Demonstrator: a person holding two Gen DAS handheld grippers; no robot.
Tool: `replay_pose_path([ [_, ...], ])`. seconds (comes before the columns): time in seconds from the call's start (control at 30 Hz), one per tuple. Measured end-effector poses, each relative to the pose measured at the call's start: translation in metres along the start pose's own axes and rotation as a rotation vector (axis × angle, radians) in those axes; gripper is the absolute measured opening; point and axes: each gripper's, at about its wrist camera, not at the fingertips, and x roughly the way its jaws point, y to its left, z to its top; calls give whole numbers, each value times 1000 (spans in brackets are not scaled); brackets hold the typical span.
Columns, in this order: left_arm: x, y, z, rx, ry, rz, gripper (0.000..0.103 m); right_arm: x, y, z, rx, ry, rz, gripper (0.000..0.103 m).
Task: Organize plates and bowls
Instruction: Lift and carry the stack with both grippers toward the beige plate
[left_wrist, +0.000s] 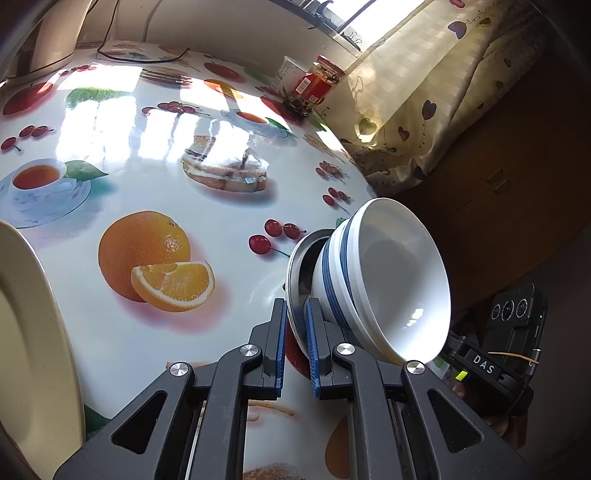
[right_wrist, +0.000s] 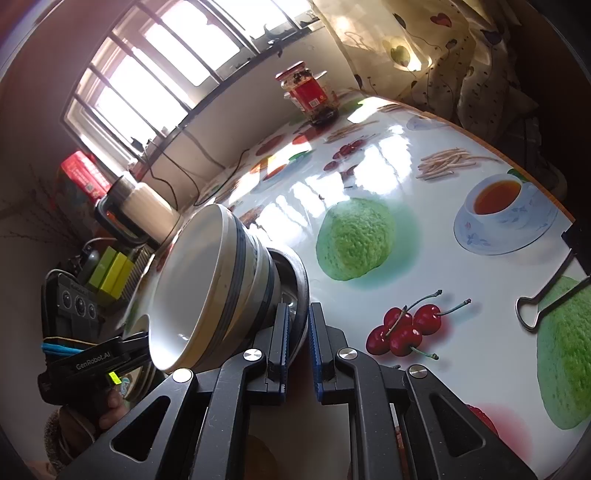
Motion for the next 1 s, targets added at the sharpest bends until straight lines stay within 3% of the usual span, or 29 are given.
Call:
replay_pose_path([
  [1.0, 1, -4, -1, 20, -4, 29, 10, -2, -1, 1, -1, 0, 1, 11],
])
